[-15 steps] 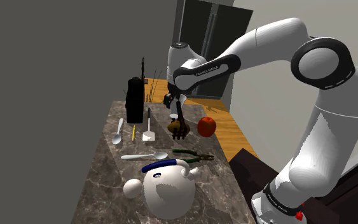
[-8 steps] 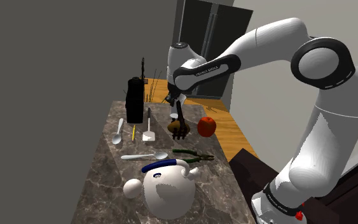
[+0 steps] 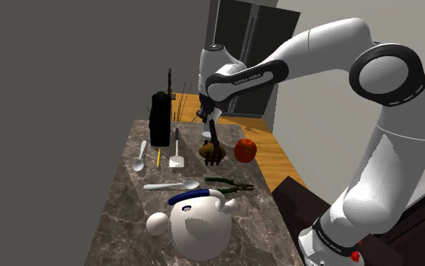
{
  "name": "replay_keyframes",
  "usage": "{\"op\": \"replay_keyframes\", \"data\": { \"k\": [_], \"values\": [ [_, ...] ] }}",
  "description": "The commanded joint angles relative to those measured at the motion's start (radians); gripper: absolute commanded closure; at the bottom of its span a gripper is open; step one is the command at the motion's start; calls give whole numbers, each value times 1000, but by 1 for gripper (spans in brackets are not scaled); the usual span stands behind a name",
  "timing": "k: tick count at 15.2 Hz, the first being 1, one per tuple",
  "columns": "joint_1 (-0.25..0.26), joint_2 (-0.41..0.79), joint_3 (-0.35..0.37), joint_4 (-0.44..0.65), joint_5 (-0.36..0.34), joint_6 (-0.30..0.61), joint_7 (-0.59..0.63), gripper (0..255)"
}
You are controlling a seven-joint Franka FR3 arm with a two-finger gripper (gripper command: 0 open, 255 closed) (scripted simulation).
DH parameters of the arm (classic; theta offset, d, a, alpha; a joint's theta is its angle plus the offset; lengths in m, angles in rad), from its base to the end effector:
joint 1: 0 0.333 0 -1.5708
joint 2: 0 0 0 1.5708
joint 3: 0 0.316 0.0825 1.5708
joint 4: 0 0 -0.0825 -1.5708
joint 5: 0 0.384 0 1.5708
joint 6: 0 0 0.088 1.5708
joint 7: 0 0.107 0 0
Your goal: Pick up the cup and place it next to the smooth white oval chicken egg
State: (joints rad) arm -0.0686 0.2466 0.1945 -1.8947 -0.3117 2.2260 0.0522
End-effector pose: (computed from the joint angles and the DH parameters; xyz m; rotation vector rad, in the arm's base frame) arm 0.6192 0.0626 0.3857 2.9158 0.3593 0.1623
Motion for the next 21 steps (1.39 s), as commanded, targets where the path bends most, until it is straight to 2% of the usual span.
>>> {"op": "replay_keyframes", "data": {
  "k": [1,21],
  "values": [
    [-1,-14,2,11,8,-24,-9,255],
    [-1,-85,14,188,58,-262,-77,255]
  ]
}}
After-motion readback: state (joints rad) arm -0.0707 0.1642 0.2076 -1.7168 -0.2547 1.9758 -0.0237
